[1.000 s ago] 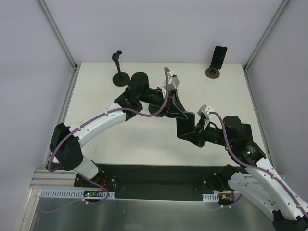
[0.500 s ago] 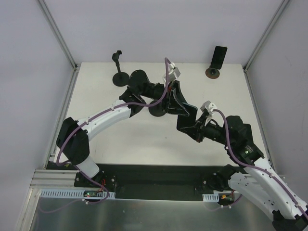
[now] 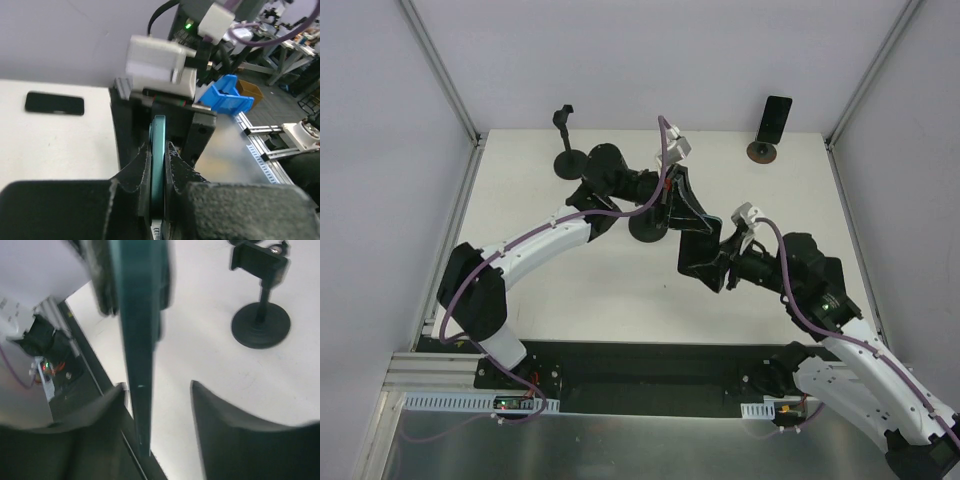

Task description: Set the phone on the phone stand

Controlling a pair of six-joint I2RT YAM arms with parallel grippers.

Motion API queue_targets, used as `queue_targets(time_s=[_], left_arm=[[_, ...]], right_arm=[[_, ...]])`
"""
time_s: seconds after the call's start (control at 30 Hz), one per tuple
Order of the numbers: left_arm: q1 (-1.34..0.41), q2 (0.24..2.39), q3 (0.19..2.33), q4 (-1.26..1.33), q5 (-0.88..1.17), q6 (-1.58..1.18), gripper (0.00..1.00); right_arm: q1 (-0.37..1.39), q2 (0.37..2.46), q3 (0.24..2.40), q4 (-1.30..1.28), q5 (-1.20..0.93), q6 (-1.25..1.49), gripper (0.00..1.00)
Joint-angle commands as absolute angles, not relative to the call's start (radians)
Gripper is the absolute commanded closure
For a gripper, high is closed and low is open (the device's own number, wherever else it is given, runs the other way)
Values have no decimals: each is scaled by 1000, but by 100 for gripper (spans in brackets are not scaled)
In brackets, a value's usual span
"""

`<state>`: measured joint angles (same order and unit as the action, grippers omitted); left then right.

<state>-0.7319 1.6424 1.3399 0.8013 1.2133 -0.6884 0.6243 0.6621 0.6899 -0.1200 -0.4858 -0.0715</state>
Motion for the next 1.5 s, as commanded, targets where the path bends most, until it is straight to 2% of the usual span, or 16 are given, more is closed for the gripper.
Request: queue_targets(time_s=[0.0, 0.1, 0.13, 0.17, 0.37, 0.57, 0.7, 0.77, 0.8, 0.87, 0.9, 0.93, 1.2, 1.27, 1.33, 1.47], left_arm=[[-689, 1466, 1331, 418, 978, -435, 100], [-660, 1361, 1313, 160, 742, -247, 100], [-643, 1336, 1301, 140, 613, -227, 100], [-629, 1312, 1267, 130, 580, -209, 100], [-537, 1126, 1145, 110, 390, -154, 100], [-483, 1000, 1078, 103, 345, -120, 100], [-474, 980, 1066, 100, 339, -95, 100], [-474, 982, 1060, 98, 336, -81, 100], [-474, 985, 1060, 100, 331, -80, 100], [-474, 991, 1057, 98, 331, -66, 100], [-476, 992, 1058, 92, 333, -63, 100], [-474, 992, 1063, 87, 336, -61, 100], [-474, 1042, 1088, 81, 387, -67, 100], [-474, 1055, 1092, 81, 399, -67, 100], [-469, 1066, 1095, 81, 414, -63, 100], [-463, 1089, 1101, 83, 443, -61, 100]], right_arm=[[615, 686, 768, -193, -261, -71, 27], [615, 692, 769, -248, -102, -14, 4], [615, 701, 764, -256, -42, 18, 4], [615, 713, 775, -277, 68, 78, 4], [627, 928, 983, -425, 112, 170, 4], [663, 1181, 1170, -474, 172, 179, 4], [670, 1347, 1305, -489, 129, 160, 1], [672, 1420, 1351, -476, 124, 152, 9], [673, 1443, 1368, -462, 112, 138, 24], [675, 1509, 1420, -460, 101, 109, 32], [678, 1529, 1433, -459, 106, 107, 42], [678, 1564, 1445, -462, 110, 109, 45], [680, 1674, 1554, -479, 147, 91, 44], [680, 1690, 1566, -474, 149, 87, 47], [680, 1703, 1575, -471, 155, 84, 58], [680, 1718, 1580, -463, 158, 75, 62]])
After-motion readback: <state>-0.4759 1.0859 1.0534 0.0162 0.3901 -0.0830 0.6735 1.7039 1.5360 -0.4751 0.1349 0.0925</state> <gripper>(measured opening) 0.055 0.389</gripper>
